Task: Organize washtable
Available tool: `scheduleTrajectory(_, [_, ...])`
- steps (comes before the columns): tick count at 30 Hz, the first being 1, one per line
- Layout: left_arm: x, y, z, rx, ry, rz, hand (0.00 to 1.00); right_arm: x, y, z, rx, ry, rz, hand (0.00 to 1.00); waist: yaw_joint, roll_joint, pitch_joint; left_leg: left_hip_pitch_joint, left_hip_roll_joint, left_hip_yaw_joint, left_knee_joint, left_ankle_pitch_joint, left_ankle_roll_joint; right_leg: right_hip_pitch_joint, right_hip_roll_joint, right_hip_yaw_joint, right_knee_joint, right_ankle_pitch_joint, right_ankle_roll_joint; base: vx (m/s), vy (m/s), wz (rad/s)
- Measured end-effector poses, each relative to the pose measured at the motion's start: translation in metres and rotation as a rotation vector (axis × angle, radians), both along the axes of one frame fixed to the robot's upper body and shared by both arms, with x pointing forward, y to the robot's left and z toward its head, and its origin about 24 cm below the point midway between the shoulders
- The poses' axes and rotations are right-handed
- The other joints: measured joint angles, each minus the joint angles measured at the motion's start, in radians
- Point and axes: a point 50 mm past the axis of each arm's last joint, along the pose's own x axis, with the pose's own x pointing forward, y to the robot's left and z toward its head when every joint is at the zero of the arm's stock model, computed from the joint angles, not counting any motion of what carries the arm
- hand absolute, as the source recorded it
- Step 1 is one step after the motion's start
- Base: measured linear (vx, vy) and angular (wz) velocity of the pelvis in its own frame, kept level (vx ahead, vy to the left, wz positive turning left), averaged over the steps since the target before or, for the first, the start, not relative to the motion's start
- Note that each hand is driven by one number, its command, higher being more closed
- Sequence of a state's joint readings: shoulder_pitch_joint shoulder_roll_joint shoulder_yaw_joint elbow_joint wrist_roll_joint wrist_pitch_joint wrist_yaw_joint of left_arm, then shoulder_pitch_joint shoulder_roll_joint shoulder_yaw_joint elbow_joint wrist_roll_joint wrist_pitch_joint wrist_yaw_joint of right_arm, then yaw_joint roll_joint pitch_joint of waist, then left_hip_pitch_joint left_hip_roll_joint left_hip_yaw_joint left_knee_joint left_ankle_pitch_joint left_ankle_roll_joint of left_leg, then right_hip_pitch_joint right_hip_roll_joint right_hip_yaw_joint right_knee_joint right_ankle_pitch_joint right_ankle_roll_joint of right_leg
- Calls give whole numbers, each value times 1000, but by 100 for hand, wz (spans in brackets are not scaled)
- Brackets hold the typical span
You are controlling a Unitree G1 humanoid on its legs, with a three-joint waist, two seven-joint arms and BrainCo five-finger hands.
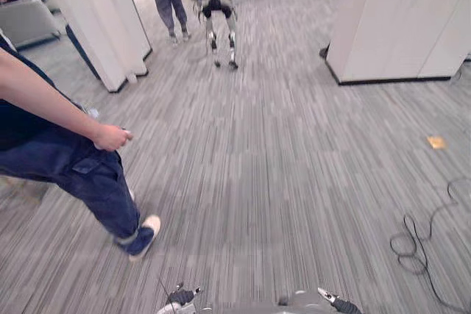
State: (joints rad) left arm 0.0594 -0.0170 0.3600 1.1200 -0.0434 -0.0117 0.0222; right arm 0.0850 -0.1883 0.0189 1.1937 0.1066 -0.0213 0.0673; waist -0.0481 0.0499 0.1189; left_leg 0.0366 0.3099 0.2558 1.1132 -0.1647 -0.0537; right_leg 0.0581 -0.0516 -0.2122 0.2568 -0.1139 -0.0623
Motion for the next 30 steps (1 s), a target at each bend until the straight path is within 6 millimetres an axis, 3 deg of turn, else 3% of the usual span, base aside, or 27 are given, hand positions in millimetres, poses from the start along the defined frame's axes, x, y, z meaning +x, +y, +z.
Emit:
scheduleTrajectory(3, [3, 5, 2, -4, -24, 50, 0, -1, 1, -1, 14, -7, -80, 0, 3, -13, 9, -105, -15, -2, -227, -35, -53, 154, -10, -9, -136, 3, 13, 478, 16, 7])
scheduleTrajectory(4, [5, 6, 3, 0, -35, 55, 0, 0, 3, -1, 20, -12, -96, 0, 6, -24, 14, -119, -51, -12, -420, -41, -67, 189, -24, -10, -165, -1, 20, 469, 140, 0])
scheduleTrajectory(5, [6, 8, 3, 10, -43, 44, 0, 2, 6, -1, 25, -19, -92, 0, 6, -34, 17, -125, -104, -48, -655, -26, -81, 213, -42, -9, -181, -19, 51, 439, 177, 1])
scheduleTrajectory(6, [7, 7, 3, 10, -42, 34, 0, 2, 5, -1, 23, -20, -87, 0, 6, -32, 17, -131, -128, -88, -777, -11, -99, 221, -46, -9, -189, -35, 58, 316, 229, 2])
scheduleTrajectory(7, [8, 8, 4, 15, -53, 38, 0, 2, 3, -1, 11, -18, -63, 0, 11, -19, 19, -166, -144, -150, -914, 51, -119, 230, -42, 0, -189, -68, 79, 329, 289, -12])
scheduleTrajectory(8, [11, 10, 6, 21, -73, 40, 0, 2, 4, -1, 5, -10, -21, 0, 23, -19, 17, -189, -143, -170, -891, 129, -128, 237, -42, 32, -189, -96, 85, 347, 305, -24])
scheduleTrajectory(9, [9, 10, 6, 22, -73, 45, 0, 2, 5, -1, 3, -9, -1, 0, 31, -18, 15, -199, -145, -164, -876, 164, -129, 237, -44, 58, -188, -110, 89, 402, 296, -36])
scheduleTrajectory(10, [10, 13, 7, 29, -76, 56, 0, 3, 9, -2, 10, -6, 7, 0, 38, -21, 7, -220, -158, -149, -829, 148, -110, 230, -59, 90, -185, -123, 95, 350, 204, -34])
scheduleTrajectory(11, [10, 17, 7, 31, -81, 101, 0, 1, 8, -3, 5, 24, 26, 0, 37, -39, 3, -242, -154, -138, -747, 83, -105, 223, -52, 133, -176, -76, 74, 519, 337, -41])
scheduleTrajectory(12, [3, 16, 5, 23, -57, 156, 0, 0, 8, -4, -5, 46, 74, 0, 44, -13, -5, -236, -139, -134, -678, 37, -58, 221, -51, 201, -155, -9, 74, 415, 316, -44])
scheduleTrajectory(13, [-3, 16, 3, 21, -43, 180, 0, -3, 7, -4, -9, 58, 96, 0, 49, -2, -21, -225, -139, -120, -674, 21, -32, 212, -55, 233, -134, 1, 78, 482, 417, -54])
scheduleTrajectory(14, [-15, 16, 1, 21, -11, 203, 0, -10, 8, -5, -10, 79, 118, 0, 50, -9, -62, -193, -153, -85, -691, 0, -6, 189, -67, 271, -85, 17, 67, 404, 341, -55])
scheduleTrajectory(16, [-20, 14, -1, 16, 13, 195, 0, -16, 8, -6, -11, 87, 126, 0, 58, -14, -92, -129, -180, -45, -739, -13, 11, 143, -93, 294, 29, 34, 56, 388, 291, -50])
scheduleTrajectory(17, [-22, 12, -2, 14, 21, 169, 0, -19, 6, -5, -14, 84, 114, 0, 60, -3, -93, -62, -210, -20, -797, -26, 24, 86, -114, 304, 186, 51, 37, 303, 238, -33])
scheduleTrajectory(19, [-21, 8, -2, 13, 30, 110, 0, -18, 0, -4, -21, 65, 68, 0, 33, -1, -86, 35, -256, -10, -866, -61, 36, -1, -152, 297, 432, 141, 45, 287, 216, -9])
scheduleTrajectory(20, [-20, 5, -3, 10, 39, 68, 0, -18, 0, -4, -20, 55, 53, 0, 16, -4, -81, 108, -277, -11, -907, -71, 44, -54, -160, 293, 595, 136, 58, 323, 176, 11])
scheduleTrajectory(21, [-19, 1, -3, 7, 44, 23, 0, -12, -1, -2, -22, 26, 43, 0, 2, 6, -72, 176, -287, -17, -937, -81, 62, -110, -154, 262, 730, 63, 64, 328, 153, 12])
scheduleTrajectory(22, [-19, -2, -4, 4, 49, 2, 0, -11, -1, -2, -23, 15, 36, 0, -7, 12, -69, 204, -289, -18, -953, -86, 69, -137, -144, 238, 764, 24, 71, 397, 123, 18])
scheduleTrajectory(23, [-21, -6, -5, -3, 67, -37, 0, -9, -2, -1, -23, -8, 16, 0, -30, 18, -68, 260, -290, -19, -988, -96, 85, -210, -115, 189, 752, -59, 91, 339, 68, 20])
scheduleTrajectory(25, [-18, -9, -5, -6, 67, -65, 0, -4, 1, 0, -11, -37, 2, 0, -52, 17, -63, 287, -291, -38, -1021, -110, 87, -304, -66, 164, 657, -101, 111, 396, 7, 34])
scheduleTrajectory(27, [-10, -13, -4, -17, 46, -60, 0, 3, 2, 2, -4, -71, -19, 0, -54, 12, -23, 345, -288, -66, -1063, -132, 81, -389, -25, 140, 422, -87, 114, 510, -71, 47])
scheduleTrajectory(30, [-13, -10, -5, -24, 47, 48, 0, 10, 5, 3, -2, -80, 14, 0, -51, 5, -6, 418, -280, -67, -1101, -191, 69, -470, -23, 74, 102, 29, 94, 597, -139, 30])
